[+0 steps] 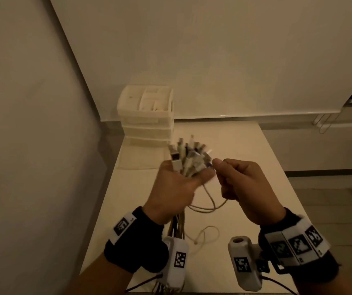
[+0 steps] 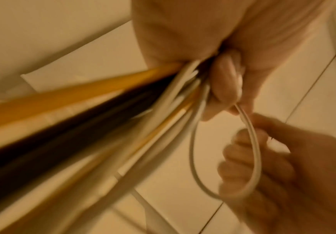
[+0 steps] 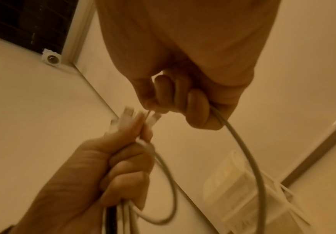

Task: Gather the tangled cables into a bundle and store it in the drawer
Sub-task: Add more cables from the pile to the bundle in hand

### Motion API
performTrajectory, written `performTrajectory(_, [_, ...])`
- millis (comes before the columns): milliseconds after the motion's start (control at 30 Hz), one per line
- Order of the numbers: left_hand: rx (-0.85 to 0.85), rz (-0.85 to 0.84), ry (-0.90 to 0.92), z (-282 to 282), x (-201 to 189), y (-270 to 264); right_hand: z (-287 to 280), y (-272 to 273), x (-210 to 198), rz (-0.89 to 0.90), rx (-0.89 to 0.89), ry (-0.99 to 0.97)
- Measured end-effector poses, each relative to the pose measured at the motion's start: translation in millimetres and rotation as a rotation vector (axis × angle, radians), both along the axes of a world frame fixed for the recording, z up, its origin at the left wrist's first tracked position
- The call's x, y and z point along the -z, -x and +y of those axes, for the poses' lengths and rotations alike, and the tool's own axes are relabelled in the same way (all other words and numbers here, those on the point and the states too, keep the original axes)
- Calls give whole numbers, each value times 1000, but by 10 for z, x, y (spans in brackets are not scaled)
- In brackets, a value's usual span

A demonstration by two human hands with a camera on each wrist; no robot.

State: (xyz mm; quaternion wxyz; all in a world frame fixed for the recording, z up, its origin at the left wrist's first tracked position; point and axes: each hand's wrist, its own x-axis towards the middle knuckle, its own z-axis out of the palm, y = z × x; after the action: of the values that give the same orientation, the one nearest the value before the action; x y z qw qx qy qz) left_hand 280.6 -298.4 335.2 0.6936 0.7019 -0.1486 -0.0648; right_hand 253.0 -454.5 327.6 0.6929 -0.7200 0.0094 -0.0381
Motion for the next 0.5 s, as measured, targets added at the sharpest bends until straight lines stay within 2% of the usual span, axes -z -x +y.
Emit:
performTrajectory(100, [-198, 108, 172, 162, 33, -233, -143, 46, 56, 71, -35, -53])
performTrajectory(267, [-386, 36, 269, 412, -44, -435, -310, 90, 148, 88, -54, 77])
performTrajectory(367, [-525, 56, 328, 522, -9, -520, -395, 93, 177, 94, -24, 125])
performTrajectory(433, [-605, 53, 304, 562, 69, -560, -424, 70, 218, 94, -11, 182])
performTrajectory(500, [-659, -61, 160, 515, 120, -496, -419, 20, 257, 89, 15, 241])
